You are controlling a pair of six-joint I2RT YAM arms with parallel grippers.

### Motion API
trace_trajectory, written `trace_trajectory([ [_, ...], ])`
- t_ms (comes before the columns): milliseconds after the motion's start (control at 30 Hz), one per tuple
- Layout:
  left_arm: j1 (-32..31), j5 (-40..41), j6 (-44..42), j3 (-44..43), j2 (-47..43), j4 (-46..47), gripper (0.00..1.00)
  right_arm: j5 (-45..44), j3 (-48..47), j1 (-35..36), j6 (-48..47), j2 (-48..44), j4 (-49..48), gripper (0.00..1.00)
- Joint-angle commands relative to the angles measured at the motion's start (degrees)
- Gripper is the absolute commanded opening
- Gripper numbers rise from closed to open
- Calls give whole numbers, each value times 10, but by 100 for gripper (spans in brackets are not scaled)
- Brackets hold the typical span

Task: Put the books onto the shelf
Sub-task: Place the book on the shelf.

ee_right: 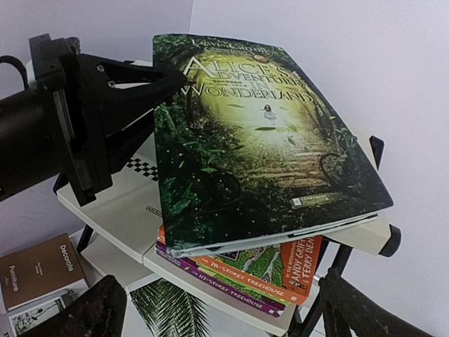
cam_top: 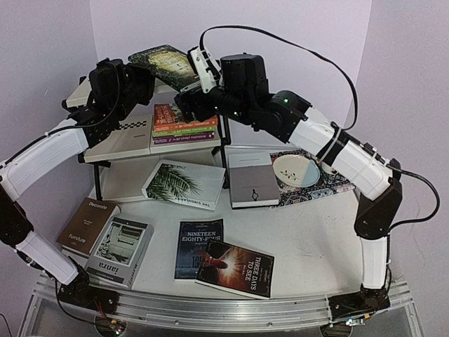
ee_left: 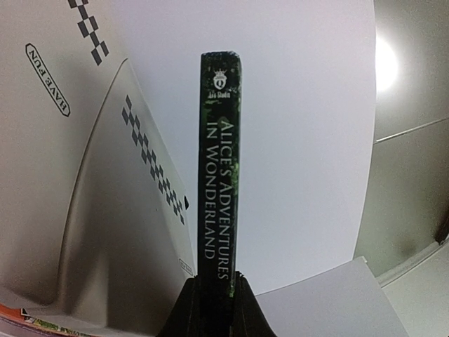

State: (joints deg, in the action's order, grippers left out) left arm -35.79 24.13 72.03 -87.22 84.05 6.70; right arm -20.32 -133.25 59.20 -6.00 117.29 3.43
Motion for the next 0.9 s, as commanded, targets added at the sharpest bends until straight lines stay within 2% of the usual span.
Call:
trace_trajectory([
  [0, 2, 23, -2, -33, -14, 84, 0, -2, -30, -10, 22, 11, -58, 94],
  [300, 2, 37, 5, -20, -20, 87, 0, -22, -33, -29, 55, 30, -102, 80],
  [433, 2, 41, 8, -17, -21, 87, 0, -19, -33, -35, 56, 36, -111, 79],
  [600, 2, 40, 15, -16, -16, 87, 9, -12, -34, -40, 81, 41, -121, 77],
  [867, 2, 52, 30, -6, -16, 87, 9, 24, -16, -43, 95, 39, -129, 77],
])
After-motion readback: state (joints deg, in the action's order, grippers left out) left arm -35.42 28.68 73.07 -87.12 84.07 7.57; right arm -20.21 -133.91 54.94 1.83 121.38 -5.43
